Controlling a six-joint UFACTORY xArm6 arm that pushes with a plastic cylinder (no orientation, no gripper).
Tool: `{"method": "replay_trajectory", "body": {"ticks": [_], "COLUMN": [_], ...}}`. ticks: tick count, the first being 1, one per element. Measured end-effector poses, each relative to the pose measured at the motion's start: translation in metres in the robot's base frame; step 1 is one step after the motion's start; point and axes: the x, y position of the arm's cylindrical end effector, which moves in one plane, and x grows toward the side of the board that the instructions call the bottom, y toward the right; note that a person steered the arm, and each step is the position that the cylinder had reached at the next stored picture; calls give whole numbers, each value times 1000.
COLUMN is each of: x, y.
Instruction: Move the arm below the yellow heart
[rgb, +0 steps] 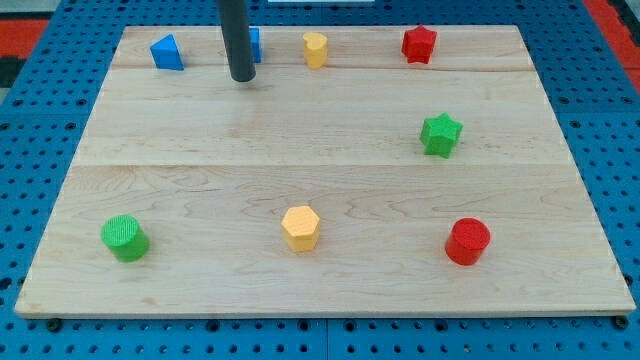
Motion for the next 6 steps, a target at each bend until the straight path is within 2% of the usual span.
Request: {"method": "replay_trajectory", "body": {"ticks": [2, 4, 5, 6], "x": [0, -2, -56, -89], "y": [20, 106, 123, 137]}}
